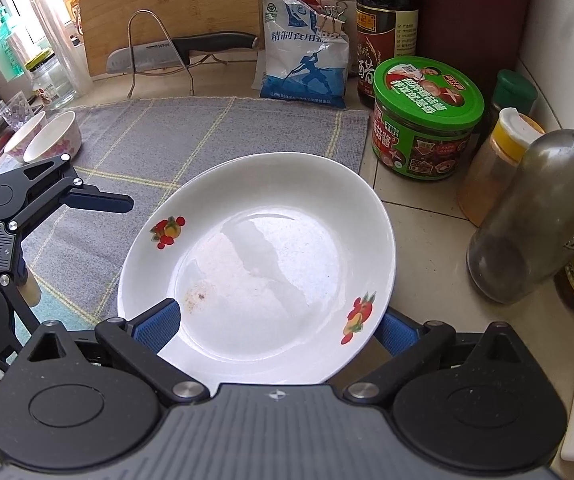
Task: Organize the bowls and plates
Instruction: 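Lower the fruit-print plate with both tools onto the stacked white plates, then open both tools and pull them back from the plate stack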
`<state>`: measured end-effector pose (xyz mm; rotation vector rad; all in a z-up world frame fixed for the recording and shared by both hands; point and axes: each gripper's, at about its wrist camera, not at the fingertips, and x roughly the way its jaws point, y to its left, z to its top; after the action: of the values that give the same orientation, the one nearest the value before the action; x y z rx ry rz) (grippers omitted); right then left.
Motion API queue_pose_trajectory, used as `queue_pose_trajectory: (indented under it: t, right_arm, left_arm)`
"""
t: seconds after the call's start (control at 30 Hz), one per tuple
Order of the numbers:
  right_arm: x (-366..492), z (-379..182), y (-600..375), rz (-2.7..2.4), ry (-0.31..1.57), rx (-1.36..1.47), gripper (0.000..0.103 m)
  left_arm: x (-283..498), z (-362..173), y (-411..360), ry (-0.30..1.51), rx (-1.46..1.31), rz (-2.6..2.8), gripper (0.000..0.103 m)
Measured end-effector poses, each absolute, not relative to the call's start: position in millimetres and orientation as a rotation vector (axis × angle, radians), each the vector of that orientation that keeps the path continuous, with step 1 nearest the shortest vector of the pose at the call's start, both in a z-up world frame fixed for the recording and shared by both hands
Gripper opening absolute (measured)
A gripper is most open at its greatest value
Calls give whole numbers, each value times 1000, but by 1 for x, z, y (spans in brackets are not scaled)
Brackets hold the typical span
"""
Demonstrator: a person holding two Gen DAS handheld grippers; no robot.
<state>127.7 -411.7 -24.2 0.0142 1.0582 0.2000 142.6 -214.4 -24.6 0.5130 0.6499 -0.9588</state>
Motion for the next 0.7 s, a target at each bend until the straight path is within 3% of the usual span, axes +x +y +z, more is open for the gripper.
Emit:
queue_pose_trajectory:
  t: [0.23,0.7]
  right_arm:
    - [118,-24,-403,162,1040,-17,103]
    - [84,16,-327,15,707,-205,103]
  left_arm:
    - [136,-22,-205,644,500,-947,102]
    - [129,7,-151,636,361,-797,102]
